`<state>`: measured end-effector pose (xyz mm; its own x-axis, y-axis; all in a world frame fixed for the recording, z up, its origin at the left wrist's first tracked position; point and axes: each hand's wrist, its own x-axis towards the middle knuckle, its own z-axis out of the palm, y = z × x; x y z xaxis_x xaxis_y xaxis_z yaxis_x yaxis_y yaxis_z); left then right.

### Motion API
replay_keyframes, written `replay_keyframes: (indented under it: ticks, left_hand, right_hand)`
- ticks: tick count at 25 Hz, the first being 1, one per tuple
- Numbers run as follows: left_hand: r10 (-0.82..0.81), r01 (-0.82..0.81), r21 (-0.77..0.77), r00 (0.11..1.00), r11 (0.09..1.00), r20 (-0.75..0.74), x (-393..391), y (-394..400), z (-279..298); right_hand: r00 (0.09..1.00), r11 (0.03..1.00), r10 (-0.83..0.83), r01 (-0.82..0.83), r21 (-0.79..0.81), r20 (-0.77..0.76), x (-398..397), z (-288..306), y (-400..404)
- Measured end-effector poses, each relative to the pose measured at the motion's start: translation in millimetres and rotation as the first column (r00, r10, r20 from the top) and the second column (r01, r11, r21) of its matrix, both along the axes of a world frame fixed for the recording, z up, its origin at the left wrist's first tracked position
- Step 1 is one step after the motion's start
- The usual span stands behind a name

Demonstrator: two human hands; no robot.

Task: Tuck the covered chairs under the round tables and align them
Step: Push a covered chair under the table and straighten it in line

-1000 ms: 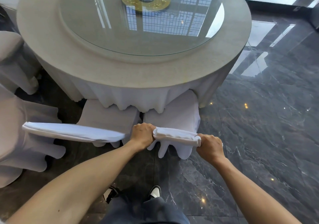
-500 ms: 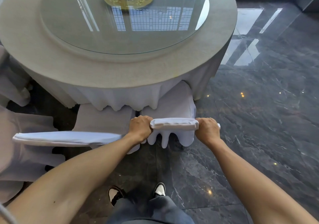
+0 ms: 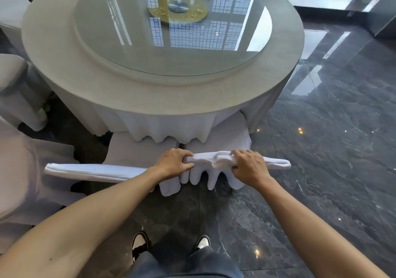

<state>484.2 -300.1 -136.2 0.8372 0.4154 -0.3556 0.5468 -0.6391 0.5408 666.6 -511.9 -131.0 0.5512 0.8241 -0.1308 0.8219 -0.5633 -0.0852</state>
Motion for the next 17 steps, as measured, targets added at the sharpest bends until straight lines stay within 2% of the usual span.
replay_keyframes:
  ticks: [2, 5, 7, 9, 11, 12, 17]
  left_hand:
    - [-0.004, 0.005, 0.022, 0.998, 1.0, -0.06, -32.3, 27.0, 1.2]
    - [-0.035, 0.045, 0.064, 0.989, 0.997, -0.146, -82.3, 67.0, 6.7]
    - [-0.071, 0.093, 0.103, 0.977, 0.99, -0.201, -108.7, 89.1, 10.5]
    - [-0.103, 0.138, 0.117, 0.96, 0.984, -0.261, -135.3, 111.0, 13.9]
    - [-0.188, 0.256, 0.173, 0.923, 0.951, -0.335, -160.5, 129.7, 15.2]
    - [-0.222, 0.315, 0.222, 0.906, 0.923, -0.361, -169.6, 135.4, 15.4]
    - [-0.217, 0.344, 0.415, 0.921, 0.842, -0.323, -183.7, 139.4, 1.5]
  right_hand:
    - [0.999, 0.999, 0.032, -0.031, -0.044, 0.02, -32.7, -0.7, 33.0]
    - [1.0, 0.998, -0.02, 0.021, -0.064, 0.009, -80.7, -3.6, 80.3]
    - [0.998, 0.996, 0.066, -0.067, -0.058, -0.021, -112.2, -8.7, 104.8]
    - [0.973, 0.986, 0.148, -0.158, -0.046, -0.176, -153.9, -12.1, 130.4]
    - [0.907, 0.984, 0.109, -0.157, -0.086, -0.407, -198.7, -18.8, 155.9]
    - [0.887, 0.983, 0.087, -0.151, -0.106, -0.453, -218.2, -24.3, 165.6]
    - [0.964, 0.999, 0.041, -0.037, 0.02, -0.262, -256.8, -43.0, 190.3]
